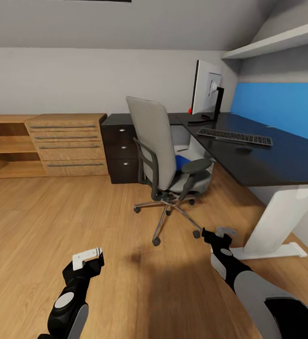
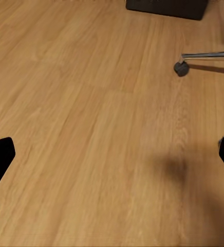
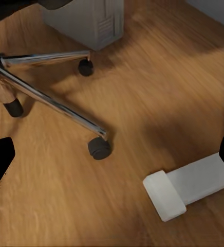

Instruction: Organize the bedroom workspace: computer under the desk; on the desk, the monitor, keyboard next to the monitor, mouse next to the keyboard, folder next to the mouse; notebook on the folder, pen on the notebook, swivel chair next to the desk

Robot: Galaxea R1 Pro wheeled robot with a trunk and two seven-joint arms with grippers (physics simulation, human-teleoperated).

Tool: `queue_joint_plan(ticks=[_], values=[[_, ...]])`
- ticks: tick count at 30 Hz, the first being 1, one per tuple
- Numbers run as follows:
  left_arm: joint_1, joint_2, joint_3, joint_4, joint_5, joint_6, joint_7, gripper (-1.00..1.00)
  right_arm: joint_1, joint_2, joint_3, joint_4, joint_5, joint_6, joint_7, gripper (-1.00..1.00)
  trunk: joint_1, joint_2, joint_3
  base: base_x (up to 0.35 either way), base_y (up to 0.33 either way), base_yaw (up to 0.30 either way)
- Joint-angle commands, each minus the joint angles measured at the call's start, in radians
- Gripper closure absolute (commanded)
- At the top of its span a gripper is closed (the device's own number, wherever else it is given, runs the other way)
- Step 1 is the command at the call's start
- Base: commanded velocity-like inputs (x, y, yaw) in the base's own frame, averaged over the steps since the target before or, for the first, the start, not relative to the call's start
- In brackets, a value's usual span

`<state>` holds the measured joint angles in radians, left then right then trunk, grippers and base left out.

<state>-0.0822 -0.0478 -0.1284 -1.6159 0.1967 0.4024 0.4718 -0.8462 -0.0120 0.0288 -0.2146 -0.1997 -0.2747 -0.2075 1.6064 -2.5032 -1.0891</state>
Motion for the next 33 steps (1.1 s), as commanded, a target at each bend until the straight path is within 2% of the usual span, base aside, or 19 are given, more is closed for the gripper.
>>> queue_joint_plan(ticks=[1,6,14,23,33], values=[[-0.001,0.0,-0.001,-0.001,0.009,0.003,0.008,-1.0,-0.001,0.0,0.003,0.0,-0.007,-0.004,-0.001,-1.0,0.0,0.0,-0.001,0.309,0.0,0.0],[-0.001,0.0,-0.001,-0.001,0.009,0.003,0.008,-1.0,-0.001,0.0,0.003,0.0,-0.007,-0.006,-0.001,-1.0,0.0,0.0,-0.001,0.217,0.0,0.0],[-0.001,0.0,0.0,-0.001,0.009,0.003,0.008,-1.0,-0.001,0.001,0.005,0.001,-0.007,-0.008,-0.001,-1.0,0.0,0.0,0.006,0.022,0.0,0.0],[-0.001,0.0,0.0,-0.001,0.009,0.003,0.008,-1.0,-0.001,0.001,0.005,0.001,-0.006,-0.064,-0.003,-1.0,0.0,0.0,0.02,0.021,0.0,0.0],[-0.001,0.002,0.0,-0.001,0.008,0.001,0.008,-1.0,-0.001,0.002,0.005,0.002,0.0,-0.072,-0.001,-1.0,0.0,0.0,0.036,0.288,0.0,0.0]])
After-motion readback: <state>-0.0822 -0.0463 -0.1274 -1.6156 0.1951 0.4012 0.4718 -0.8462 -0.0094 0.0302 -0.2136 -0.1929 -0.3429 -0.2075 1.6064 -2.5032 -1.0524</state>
